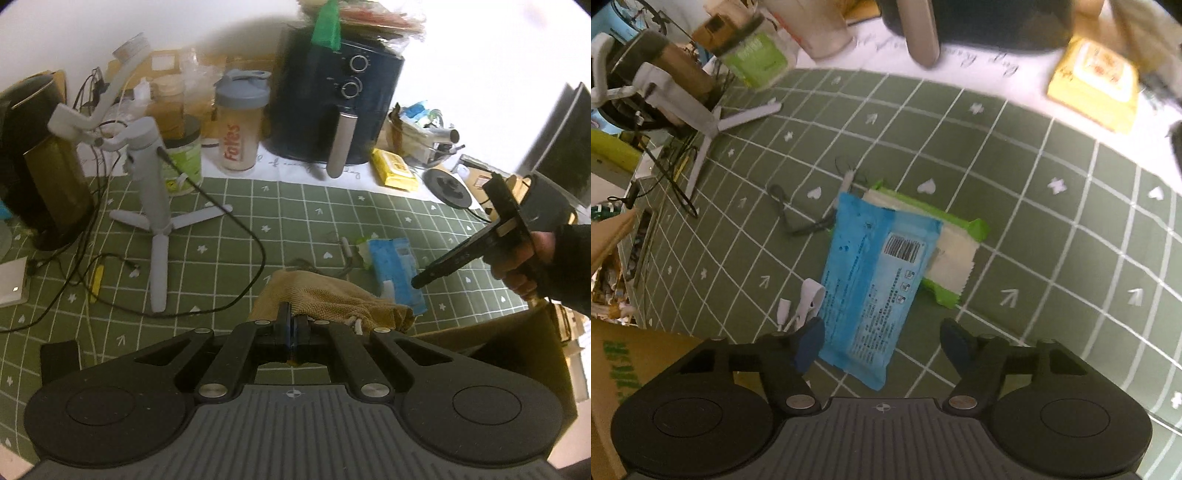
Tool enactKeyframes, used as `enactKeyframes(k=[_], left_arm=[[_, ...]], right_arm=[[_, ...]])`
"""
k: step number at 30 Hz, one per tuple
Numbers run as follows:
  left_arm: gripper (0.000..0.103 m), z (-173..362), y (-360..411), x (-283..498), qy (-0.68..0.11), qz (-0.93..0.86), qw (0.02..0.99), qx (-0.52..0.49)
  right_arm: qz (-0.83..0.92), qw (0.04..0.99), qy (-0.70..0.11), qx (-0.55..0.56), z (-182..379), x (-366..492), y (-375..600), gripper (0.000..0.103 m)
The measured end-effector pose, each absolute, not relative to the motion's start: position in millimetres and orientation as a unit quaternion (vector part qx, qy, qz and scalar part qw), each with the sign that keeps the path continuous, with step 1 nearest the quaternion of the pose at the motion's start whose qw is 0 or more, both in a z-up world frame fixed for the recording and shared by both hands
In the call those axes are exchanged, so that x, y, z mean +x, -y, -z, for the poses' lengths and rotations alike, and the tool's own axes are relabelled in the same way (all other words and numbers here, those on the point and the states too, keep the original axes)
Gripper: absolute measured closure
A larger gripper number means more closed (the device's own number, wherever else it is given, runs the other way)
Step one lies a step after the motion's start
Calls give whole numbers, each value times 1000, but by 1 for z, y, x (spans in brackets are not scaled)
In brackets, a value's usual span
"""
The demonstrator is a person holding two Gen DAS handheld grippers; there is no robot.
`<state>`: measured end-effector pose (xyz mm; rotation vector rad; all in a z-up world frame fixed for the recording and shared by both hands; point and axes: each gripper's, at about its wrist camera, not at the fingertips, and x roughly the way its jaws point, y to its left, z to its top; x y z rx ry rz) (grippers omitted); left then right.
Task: Organize soft objects
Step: 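Lift the pouch with the left tool while the right tool grasps the blue wipe packet, then lift the blue wipe packet with the right tool while the left holds the pouch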
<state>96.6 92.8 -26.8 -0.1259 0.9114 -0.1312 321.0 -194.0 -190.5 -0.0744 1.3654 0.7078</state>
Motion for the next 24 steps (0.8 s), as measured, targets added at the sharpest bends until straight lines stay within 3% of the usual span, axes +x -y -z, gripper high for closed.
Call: enactKeyframes(k=[8, 12, 18, 24], left_arm=[[102, 26, -102, 89, -443, 39, 893, -69], [102, 25, -104, 88, -443, 35, 893, -68], [102, 21, -100, 91, -439, 41, 895, -61], [102, 15, -94, 96, -431, 54, 899, -51]], right_arm=[[-332, 721, -609, 0, 209, 325, 185, 35], [-332, 727, -601, -11, 209, 322, 178, 56], [-341, 740, -578, -40, 193, 312, 172, 76], [-322, 764, -546, -116, 160, 296, 171, 86]])
